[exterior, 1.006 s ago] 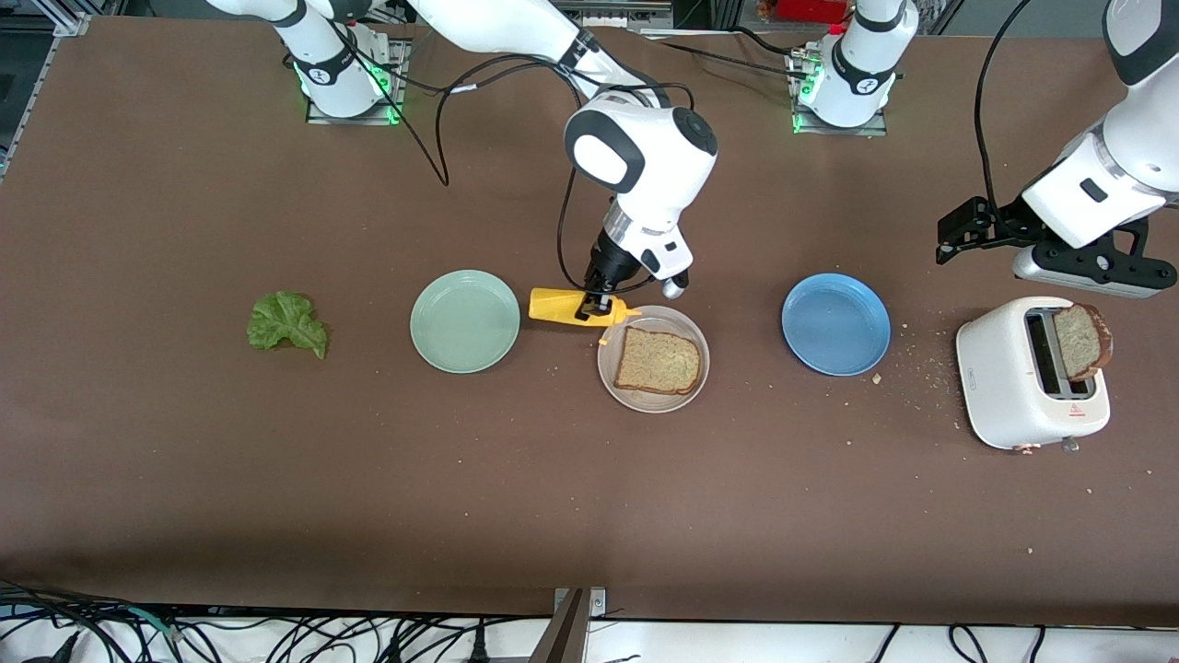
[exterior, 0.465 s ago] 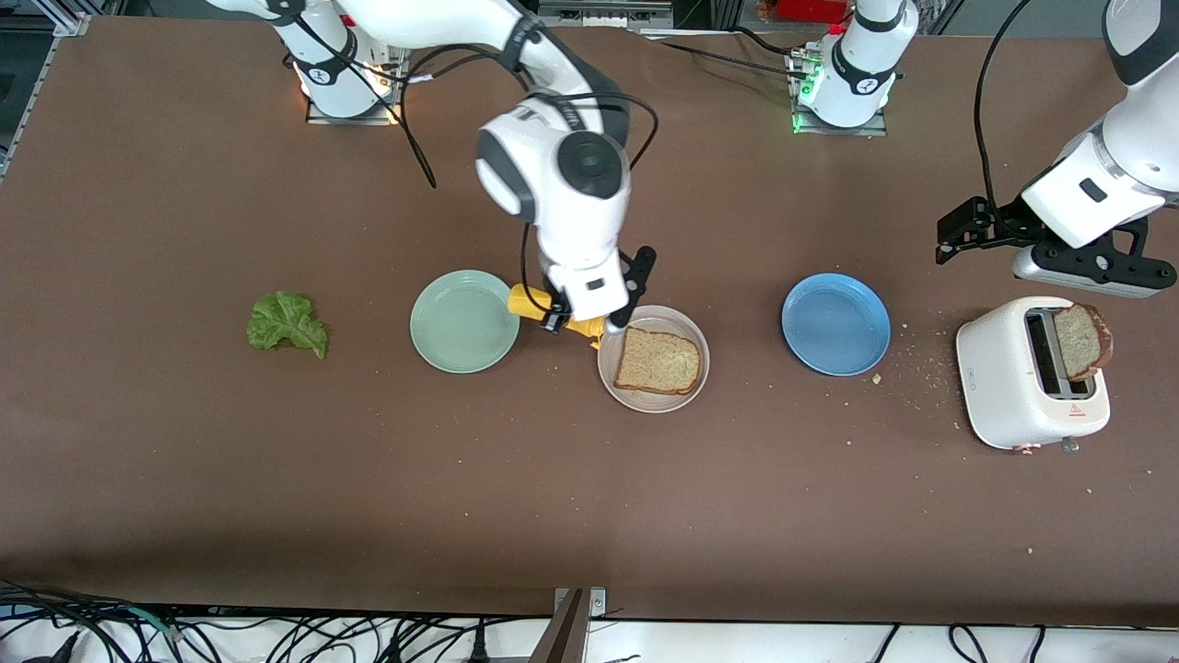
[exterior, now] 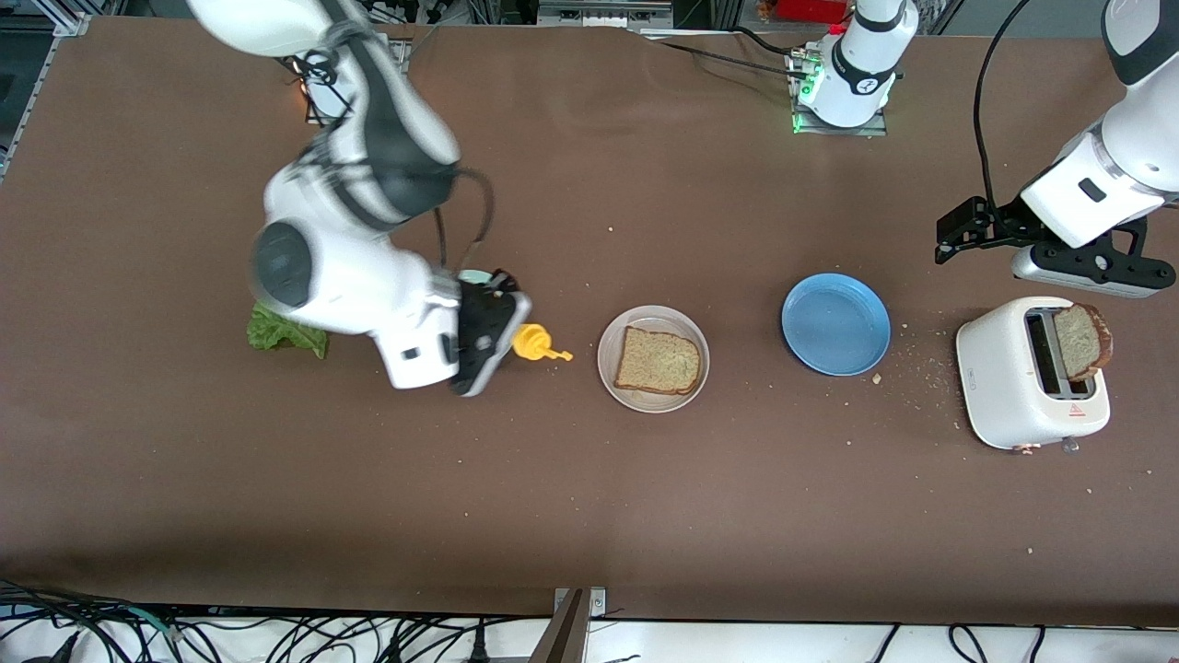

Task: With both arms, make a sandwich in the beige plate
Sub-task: 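Carry the yellow bottle back beside the pale green plate with the right gripper, then lower the yellow bottle onto the table and open the right gripper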

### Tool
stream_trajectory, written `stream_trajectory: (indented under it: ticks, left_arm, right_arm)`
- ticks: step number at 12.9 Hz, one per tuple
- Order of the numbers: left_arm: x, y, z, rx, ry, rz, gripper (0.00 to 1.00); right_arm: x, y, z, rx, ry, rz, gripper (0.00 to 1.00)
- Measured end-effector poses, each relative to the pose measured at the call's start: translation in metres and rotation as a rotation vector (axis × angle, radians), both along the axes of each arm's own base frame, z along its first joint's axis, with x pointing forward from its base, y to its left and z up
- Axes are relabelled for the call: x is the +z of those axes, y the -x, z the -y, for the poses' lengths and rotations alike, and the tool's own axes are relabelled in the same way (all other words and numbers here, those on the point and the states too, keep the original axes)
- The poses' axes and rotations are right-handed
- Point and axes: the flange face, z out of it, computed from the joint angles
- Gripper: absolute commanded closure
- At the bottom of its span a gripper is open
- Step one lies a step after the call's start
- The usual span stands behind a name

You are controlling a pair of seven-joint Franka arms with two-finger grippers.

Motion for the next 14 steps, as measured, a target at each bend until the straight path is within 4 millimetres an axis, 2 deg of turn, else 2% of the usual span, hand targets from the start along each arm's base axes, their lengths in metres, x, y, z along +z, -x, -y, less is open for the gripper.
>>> stream_trajectory:
  ticks: [2,4,5,7,9,11,14]
  left_arm:
    - [0.0,0.0,0.0,0.0,0.0,0.0,0.0]
    - [0.0,0.0,0.0,0.0,0.0,0.0,0.0]
    - [0.0,0.0,0.0,0.0,0.0,0.0,0.0]
    - [0.0,0.0,0.001,-0.001,0.0,0.0,0.0]
    - [0.0,0.0,0.001,-0.003,0.0,0.0,0.0]
    - [0.0,0.0,0.002,-0.003,0.0,0.0,0.0]
    - [0.0,0.0,0.002,-0.003,0.0,0.0,0.0]
  right_arm:
    - [-0.022,-0.01,0.068,0.035,-0.121,-0.063,0.92]
    - [-0.038,-0.008,0.127,0.104,-0.226,-0.106,0.92]
    - [-0.046,-0.005,0.154,0.13,-0.296,-0.11,0.92]
    - [-0.076,0.005,0.198,0.17,-0.436,-0.084,0.92]
    - [-0.109,0.019,0.223,0.228,-0.528,-0.033,0.92]
    - [-0.134,0.032,0.242,0.323,-0.599,0.029,0.92]
    - [-0.176,0.042,0.271,0.455,-0.707,0.15,0.92]
